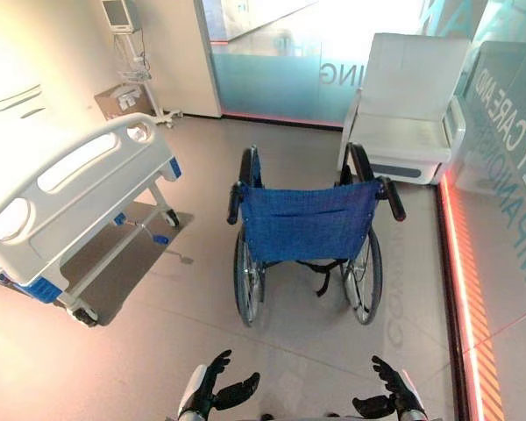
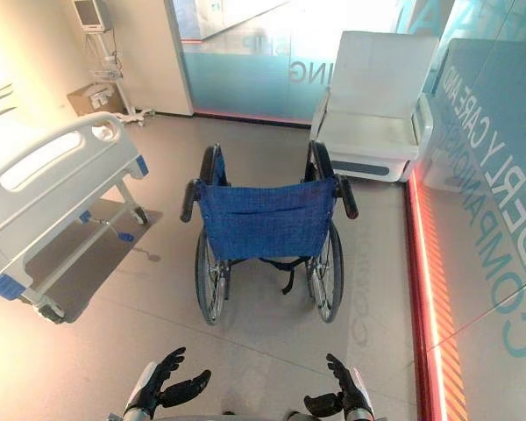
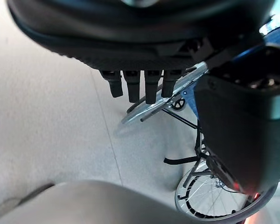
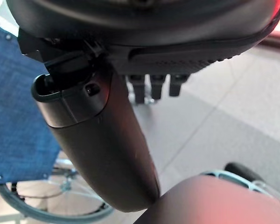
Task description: Push the wheelchair next to the bed
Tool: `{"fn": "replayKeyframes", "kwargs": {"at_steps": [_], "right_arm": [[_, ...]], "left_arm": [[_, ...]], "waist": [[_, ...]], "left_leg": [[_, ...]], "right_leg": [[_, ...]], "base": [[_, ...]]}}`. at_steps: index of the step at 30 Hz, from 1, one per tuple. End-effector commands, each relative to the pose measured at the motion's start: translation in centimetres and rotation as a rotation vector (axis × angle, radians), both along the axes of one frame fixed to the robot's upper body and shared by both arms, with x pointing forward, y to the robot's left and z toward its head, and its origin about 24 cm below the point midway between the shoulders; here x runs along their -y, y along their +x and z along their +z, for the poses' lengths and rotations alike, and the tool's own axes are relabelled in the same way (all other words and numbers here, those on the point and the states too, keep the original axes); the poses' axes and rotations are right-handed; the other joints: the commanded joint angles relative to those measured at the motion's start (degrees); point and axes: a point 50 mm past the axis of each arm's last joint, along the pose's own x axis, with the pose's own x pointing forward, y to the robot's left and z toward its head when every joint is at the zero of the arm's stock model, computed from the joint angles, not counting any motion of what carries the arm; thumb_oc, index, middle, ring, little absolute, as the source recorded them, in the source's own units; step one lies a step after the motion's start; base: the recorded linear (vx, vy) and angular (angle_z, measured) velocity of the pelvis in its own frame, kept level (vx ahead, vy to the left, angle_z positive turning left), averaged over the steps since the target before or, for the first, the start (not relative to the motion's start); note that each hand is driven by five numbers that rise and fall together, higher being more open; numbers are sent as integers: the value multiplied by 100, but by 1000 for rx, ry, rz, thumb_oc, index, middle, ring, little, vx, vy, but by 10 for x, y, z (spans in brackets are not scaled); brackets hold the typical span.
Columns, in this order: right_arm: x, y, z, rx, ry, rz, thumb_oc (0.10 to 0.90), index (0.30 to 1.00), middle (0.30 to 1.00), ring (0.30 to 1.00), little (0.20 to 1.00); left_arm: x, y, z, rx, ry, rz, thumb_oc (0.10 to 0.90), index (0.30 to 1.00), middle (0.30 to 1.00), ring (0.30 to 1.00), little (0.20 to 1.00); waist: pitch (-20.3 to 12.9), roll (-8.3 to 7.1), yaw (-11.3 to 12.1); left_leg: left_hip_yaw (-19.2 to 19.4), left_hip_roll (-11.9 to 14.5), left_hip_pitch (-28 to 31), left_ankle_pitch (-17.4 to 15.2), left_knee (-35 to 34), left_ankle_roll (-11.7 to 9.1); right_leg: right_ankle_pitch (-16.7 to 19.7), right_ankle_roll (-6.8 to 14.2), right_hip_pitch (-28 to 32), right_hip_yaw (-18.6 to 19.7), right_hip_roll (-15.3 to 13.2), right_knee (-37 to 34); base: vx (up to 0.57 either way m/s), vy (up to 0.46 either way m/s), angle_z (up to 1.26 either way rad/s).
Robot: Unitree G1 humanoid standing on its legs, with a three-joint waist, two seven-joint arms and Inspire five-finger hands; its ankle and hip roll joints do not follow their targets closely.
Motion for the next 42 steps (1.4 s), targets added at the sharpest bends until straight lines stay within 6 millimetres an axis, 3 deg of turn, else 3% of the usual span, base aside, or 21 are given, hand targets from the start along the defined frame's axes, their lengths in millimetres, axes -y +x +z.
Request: {"fn": "replayKeyframes", "kwargs": {"at_steps": [1,12,32,38,42], "right_arm": [[-8,49,21,191,82,41,800,900,900,900,900],[-15,65,25,202,109,59,800,900,900,900,900],[-14,65,17,119,181,-80,800,900,900,900,900],[14,107,46,302,227,-279,800,900,900,900,900],[29,124,62,393,213,-339,800,900,900,900,900]], "left_arm": [[15,48,19,202,-65,-17,800,900,900,900,900],[22,66,26,229,-134,-44,800,900,900,900,900],[21,67,23,196,-138,0,800,900,900,900,900],[-14,115,59,415,-220,293,800,900,900,900,900],[-30,138,81,538,-215,408,800,900,900,900,900]], "waist": [[273,-88,-125],[461,-69,-163],[476,-126,-140],[499,-182,-45],[516,-199,-9]], "left_leg": [[-108,-68,-227,-707,673,-51],[-39,-57,-445,-670,694,-49],[26,-32,-471,-632,587,-73],[-37,1,-545,-619,582,-63],[-50,23,-536,-611,582,-63]], "right_leg": [[-358,190,42,-68,-299,298],[-359,171,-288,19,-275,432],[-358,162,-386,70,-204,404],[-323,157,-433,98,-199,372],[-305,138,-410,107,-198,354]], "base": [[0,0,0],[-32,5,0],[7,-3,0],[-32,-47,1],[-20,-26,1]]}}
